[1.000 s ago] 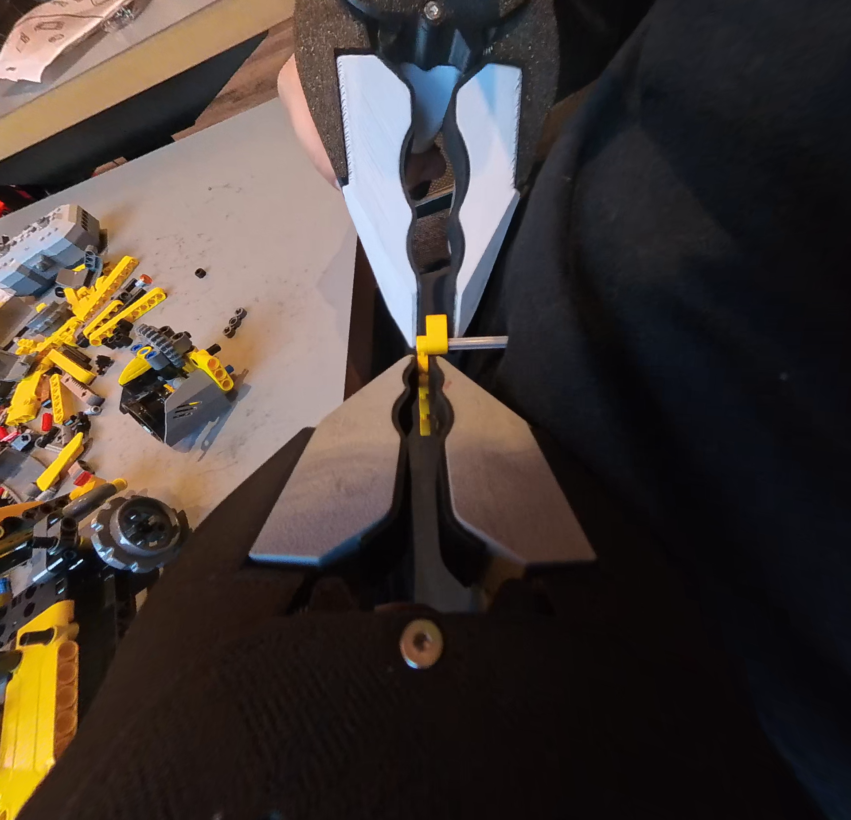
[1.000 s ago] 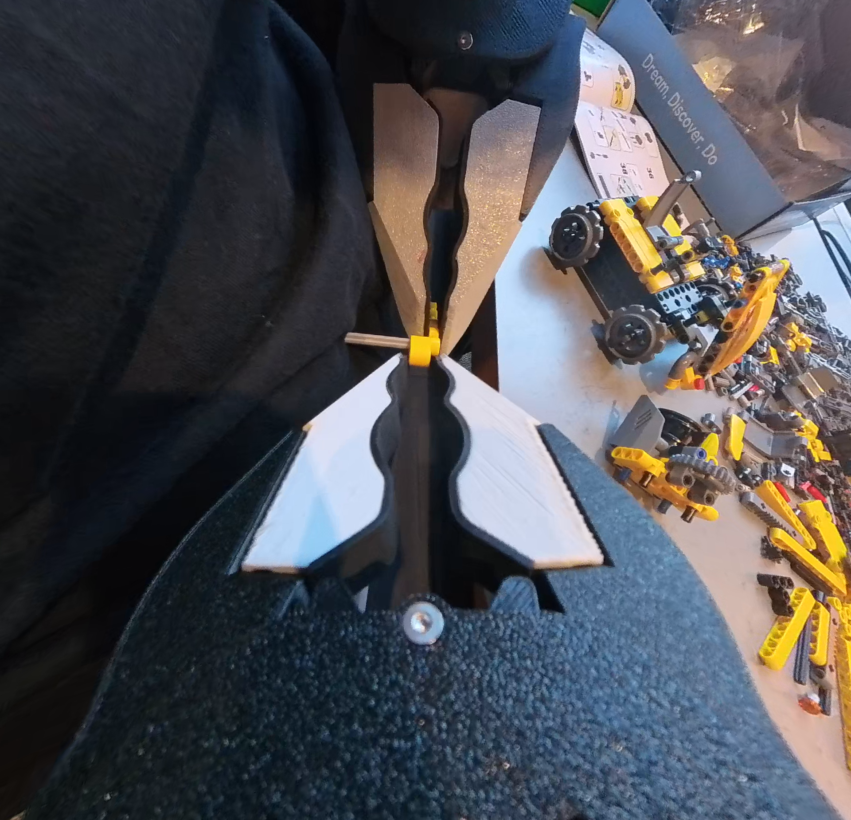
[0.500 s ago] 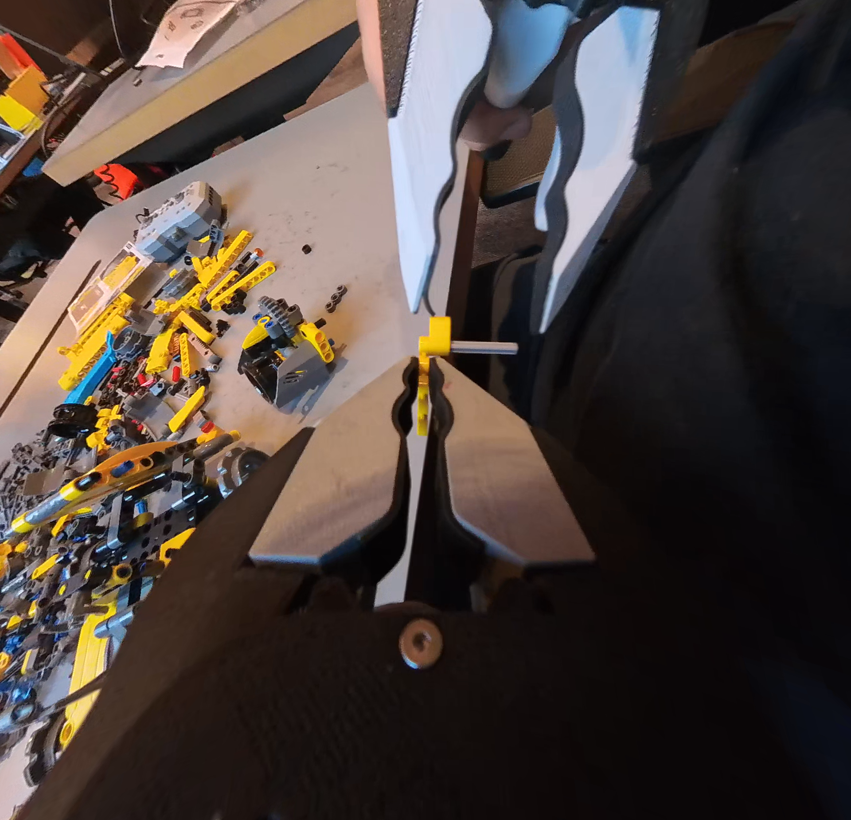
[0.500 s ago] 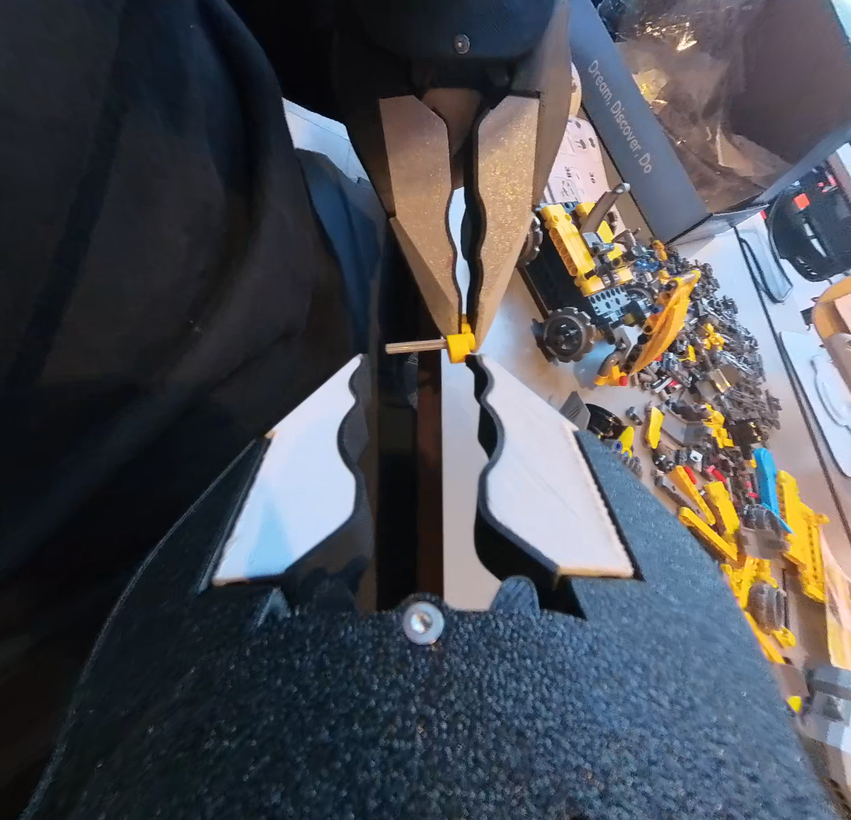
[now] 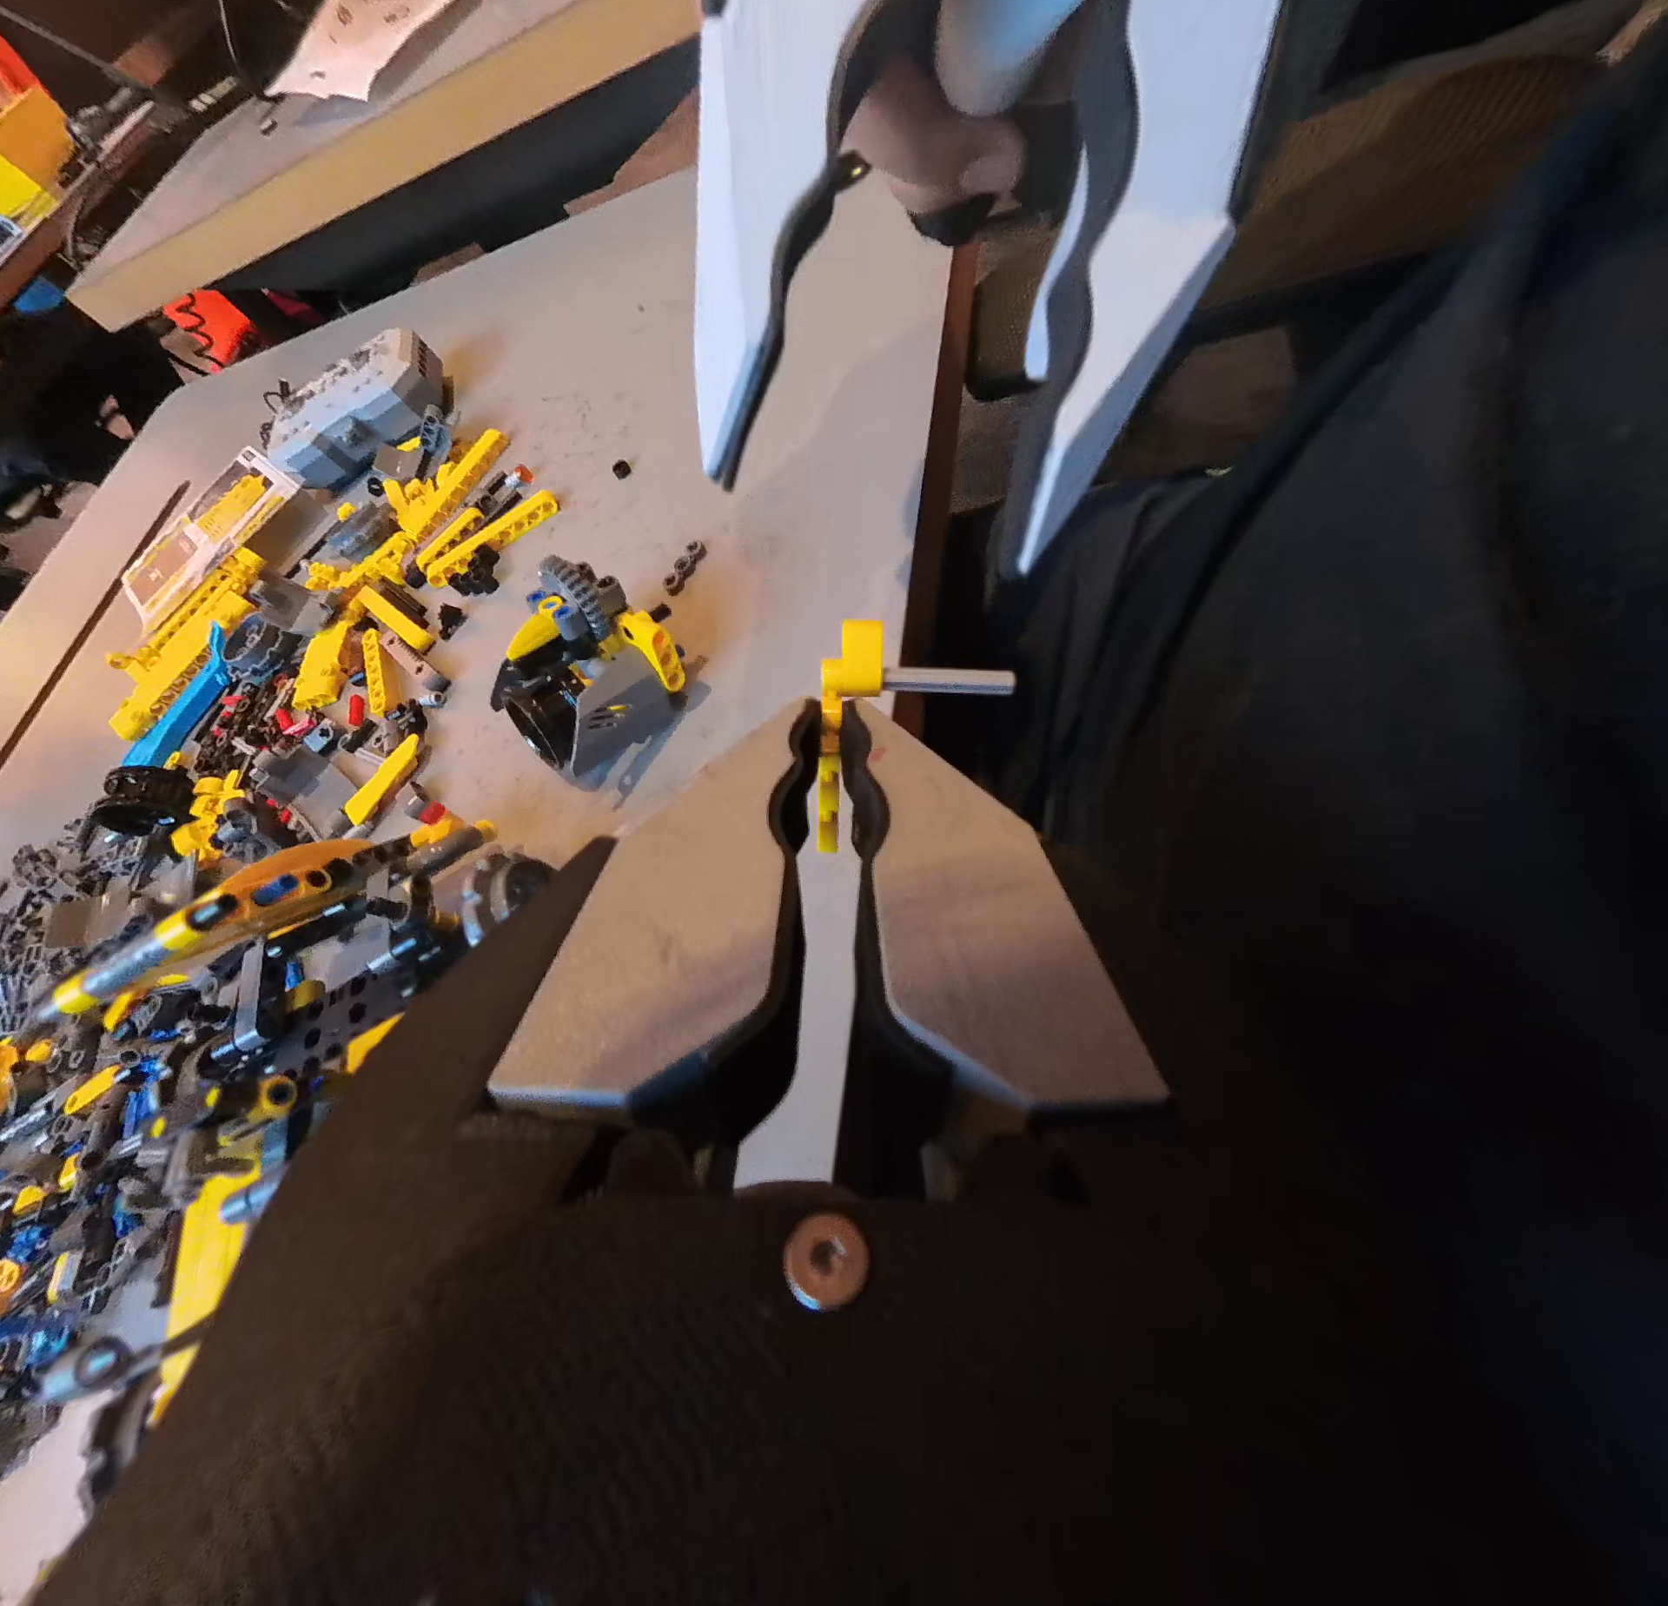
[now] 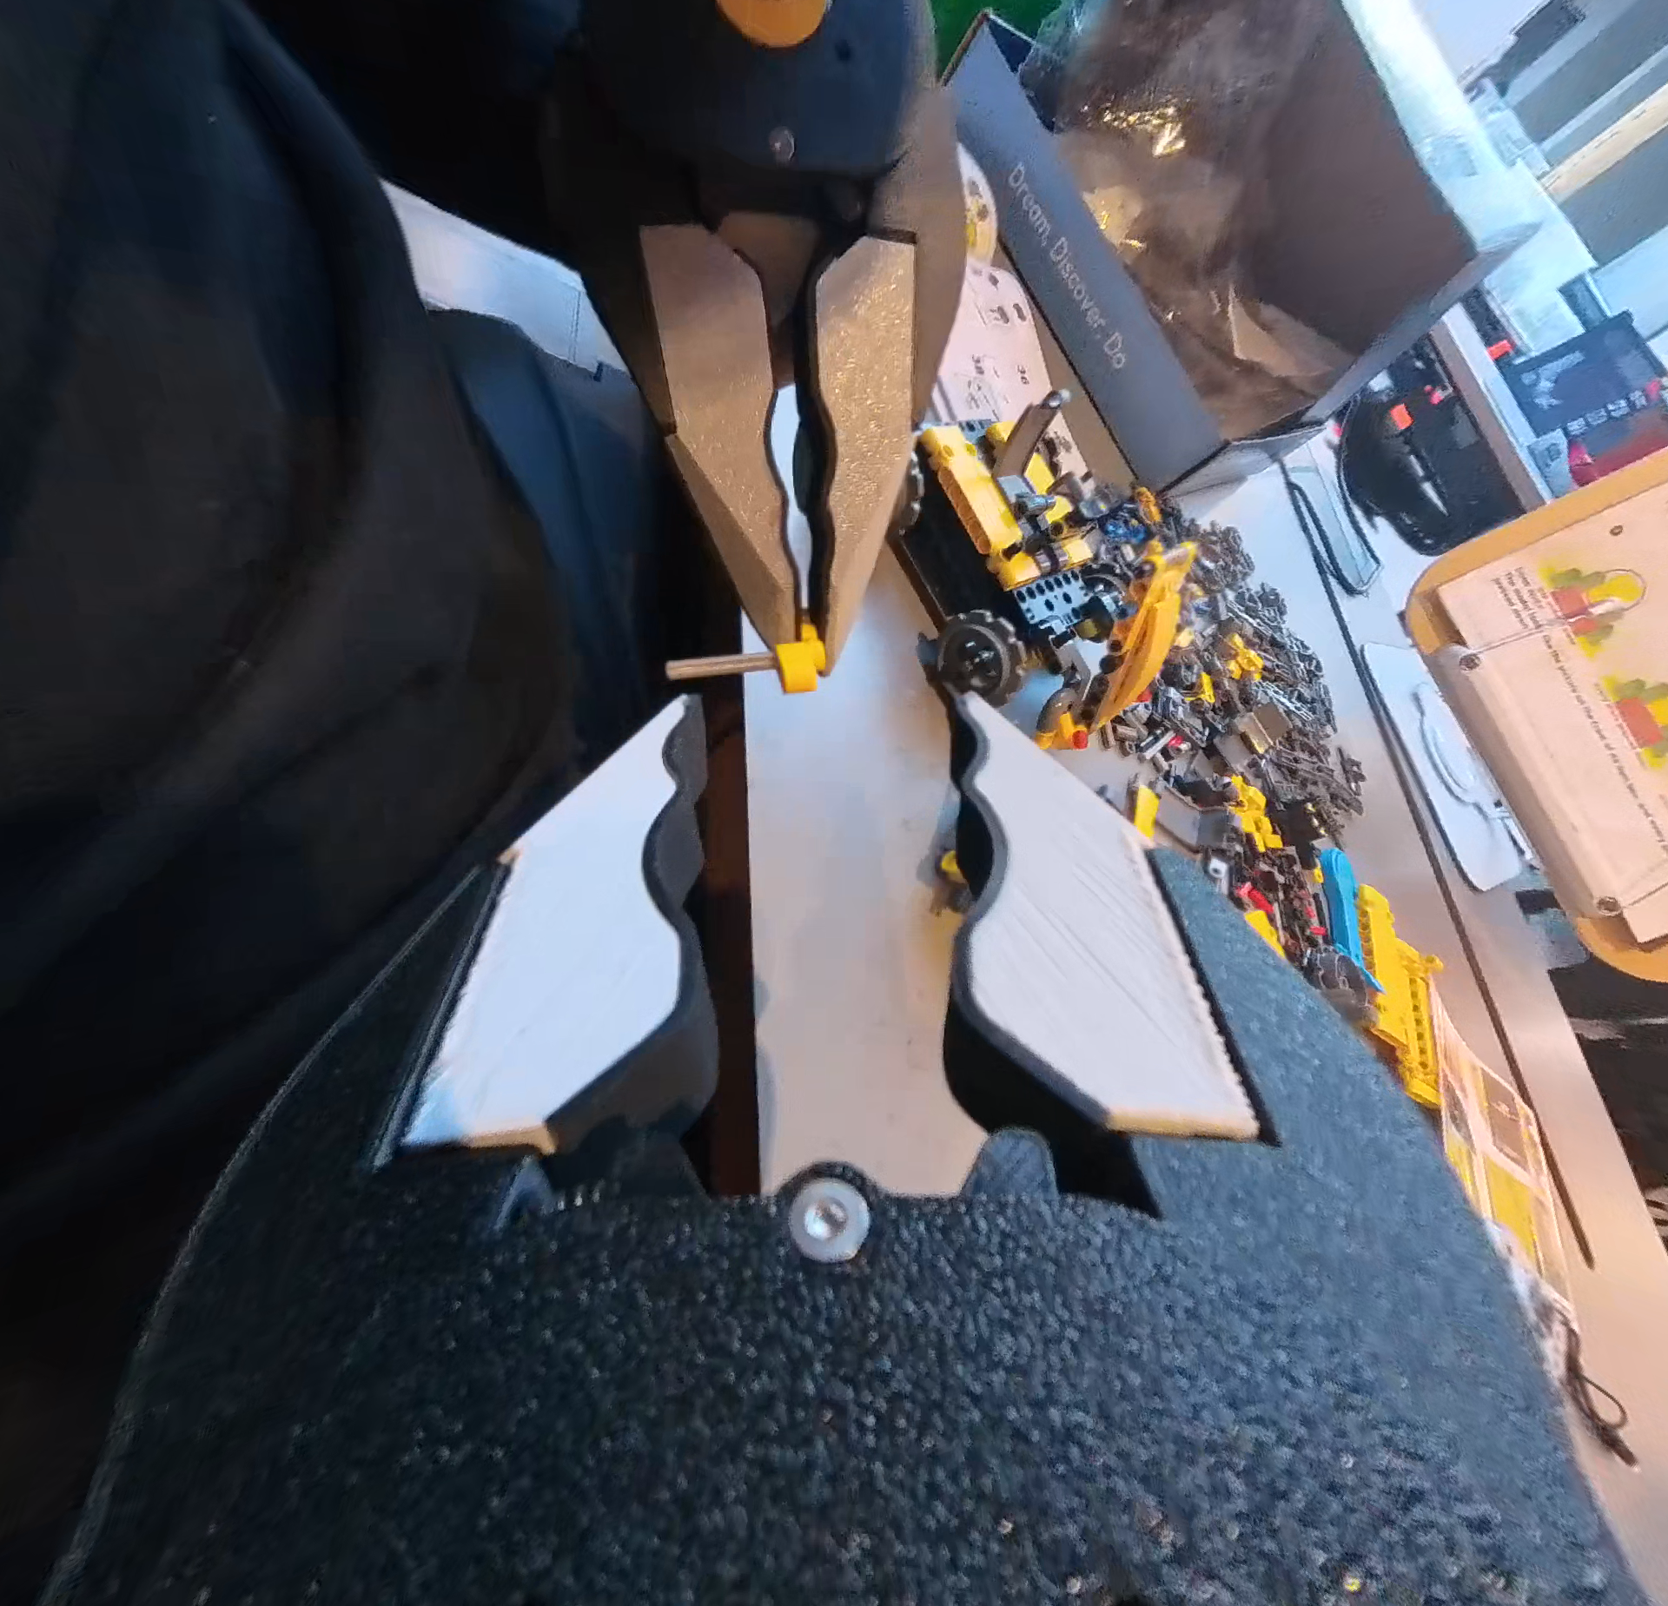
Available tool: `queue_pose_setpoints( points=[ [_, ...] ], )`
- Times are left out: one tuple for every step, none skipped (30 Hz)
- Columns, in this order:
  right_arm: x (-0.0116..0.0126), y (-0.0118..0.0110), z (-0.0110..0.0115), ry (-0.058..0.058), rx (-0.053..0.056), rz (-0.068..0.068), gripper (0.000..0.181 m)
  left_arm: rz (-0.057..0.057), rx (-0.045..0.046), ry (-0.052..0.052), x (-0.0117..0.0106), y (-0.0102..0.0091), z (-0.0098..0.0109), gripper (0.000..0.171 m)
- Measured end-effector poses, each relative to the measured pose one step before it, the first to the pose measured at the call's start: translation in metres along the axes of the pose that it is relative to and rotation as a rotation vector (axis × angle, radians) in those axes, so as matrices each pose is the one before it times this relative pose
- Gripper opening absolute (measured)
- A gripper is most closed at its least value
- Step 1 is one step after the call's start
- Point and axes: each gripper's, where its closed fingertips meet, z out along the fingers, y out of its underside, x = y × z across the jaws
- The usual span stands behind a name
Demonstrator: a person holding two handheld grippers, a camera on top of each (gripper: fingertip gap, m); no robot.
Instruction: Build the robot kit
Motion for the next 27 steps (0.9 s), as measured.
queue_pose_setpoints(
  points=[
    [-0.00187, 0.00184, 0.00272, -0.0056, -0.0153, -0.0152, 0.056, 0.0073, 0.00313, -0.0015, -0.00108, -0.00277, 0.00124, 0.0],
    [-0.00248, 0.00254, 0.00381, -0.006, -0.0178, -0.0174, 0.057, 0.0123, 0.00183, -0.0024, -0.00089, -0.00259, 0.00169, 0.0],
    [-0.00252, 0.00248, 0.00382, -0.0063, -0.0139, -0.0124, 0.058, 0.0158, 0.00121, 0.0017, 0.00003, -0.00227, 0.0016, 0.0],
    [-0.00196, 0.00129, 0.00295, -0.006, -0.0065, -0.0057, 0.058, 0.0143, -0.00381, -0.002, -0.00039, -0.00113, 0.00174, 0.001],
    [-0.00133, 0.00006, 0.00183, -0.0043, 0.0008, -0.002, 0.058, 0.011, -0.00517, -0.0029, -0.0009, -0.00068, 0.00149, 0.001],
    [-0.00032, -0.00029, 0.00067, 0.0008, 0.0019, -0.0025, 0.057, 0.005, -0.00109, 0.002, -0.00024, -0.00118, 0.00119, 0.001],
    [0.00109, 0.00009, -0.00024, 0.0089, -0.0004, -0.0048, 0.055, 0.0019, 0.00581, 0.0014, -0.00033, -0.00221, 0.00048, 0.001],
    [0.00148, -0.00002, -0.00073, 0.0113, -0.0002, -0.0055, 0.051, -0.0001, 0.00618, -0.001, -0.00046, -0.00212, 0.00002, 0.001],
    [0.00085, 0.0001, -0.00091, 0.008, -0.0001, -0.0032, 0.047, 0.0011, 0.00166, -0.0057, -0.0012, -0.00091, 0.00003, 0.001],
    [0.00008, 0.00015, -0.00074, 0.0042, 0.001, -0.0003, 0.045, 0.0001, 0.00179, -0.003, -0.00088, -0.00037, 0.00009, 0.001],
    [-0.00059, 0.00017, -0.00058, 0.0019, 0.0031, 0.0002, 0.042, -0.0043, 0.00093, 0.0021, -0.00027, 0.0, 0.00021, 0.001],
    [-0.00036, 0.00043, -0.00014, 0.0039, 0.003, 0.0002, 0.041, -0.0048, 0.00186, 0.0026, -0.00001, 0.00002, 0.00029, 0.001],
    [-0.00018, 0.00057, 0.0001, 0.0044, 0.0023, 0.0005, 0.041, -0.0008, -0.00072, 0.0008, 0.00027, 0.00035, 0.0005, 0.001],
    [-0.00011, 0.00057, 0.00018, 0.0031, 0.0012, 0.0015, 0.04, 0.0009, -0.00284, -0.0026, -0.00007, 0.00055, 0.00073, 0.001],
    [0.00042, 0.0006, 0.00021, 0.0059, 0.0007, 0.0042, 0.04, 0.0002, -0.00341, -0.0049, -0.00053, 0.00067, 0.00036, 0.001],
    [0.00052, 0.00044, 0.00021, 0.0057, 0.0024, 0.007, 0.041, -0.001, -0.00238, 0.0001, -0.00003, 0.00047, 0.00014, 0.001],
    [-0.00004, 0.00042, 0.00017, 0.0012, 0.0033, 0.0066, 0.042, -0.003, -0.00118, 0.004, 0.00042, 0.00034, 0.00014, 0.001],
    [-0.00063, 0.00028, -0.00002, -0.002, 0.0026, 0.0035, 0.041, -0.0025, 0.00066, -0.0002, 0.00002, -0.00004, 0.00007, 0.001],
    [-0.00054, 0.00008, -0.00005, -0.003, 0.002, 0.0005, 0.04, -0.0001, -0.00071, 0.0014, 0.00039, 0.00006, 0.00027, 0.001],
    [-0.00051, 0.00004, -0.00006, -0.0023, 0.0001, -0.0021, 0.04, 0.001, -0.00171, 0.0021, 0.00044, 0.00021, 0.00037, 0.001],
    [-0.00027, 0.00027, 0.00011, -0.0007, -0.0015, -0.0039, 0.04, 0.0006, -0.00019, -0.0007, -0.00008, 0.00011, 0.0002, 0.001],
    [0.00011, 0.00008, -0.00006, 0.0005, -0.0004, -0.003, 0.04, -0.0006, 0.00151, 0.0007, 0.00012, -0.00007, 0.0001, 0.001],
    [-0.00022, -0.00013, -0.00019, -0.0014, 0.0004, -0.0009, 0.04, -0.0019, 0.00143, 0.0024, 0.00028, -0.00008, 0.00007, 0.001],
    [-0.00026, -0.00003, -0.00021, -0.0019, 0.0001, -0.0002, 0.04, -0.0008, 0.00128, 0.0022, 0.00034, -0.00004, 0.00008, 0.001],
    [-0.00025, -0.00013, -0.00021, -0.0013, -0.0001, -0.0012, 0.04, 0.0001, 0.00138, 0.0008, 0.00035, -0.00017, 0.00006, 0.001],
    [-0.00035, 0.00016, 0.0, -0.0013, -0.0017, -0.0024, 0.04, 0.0004, -0.00139, 0.0009, 0.0003, 0.00023, 0.0001, 0.001],
    [-0.00048, 0.00032, 0.00009, -0.0025, -0.0044, -0.0033, 0.039, 0.0018, -0.00305, 0.0004, 0.00032, 0.00042, 0.00031, 0.001]
  ],
)
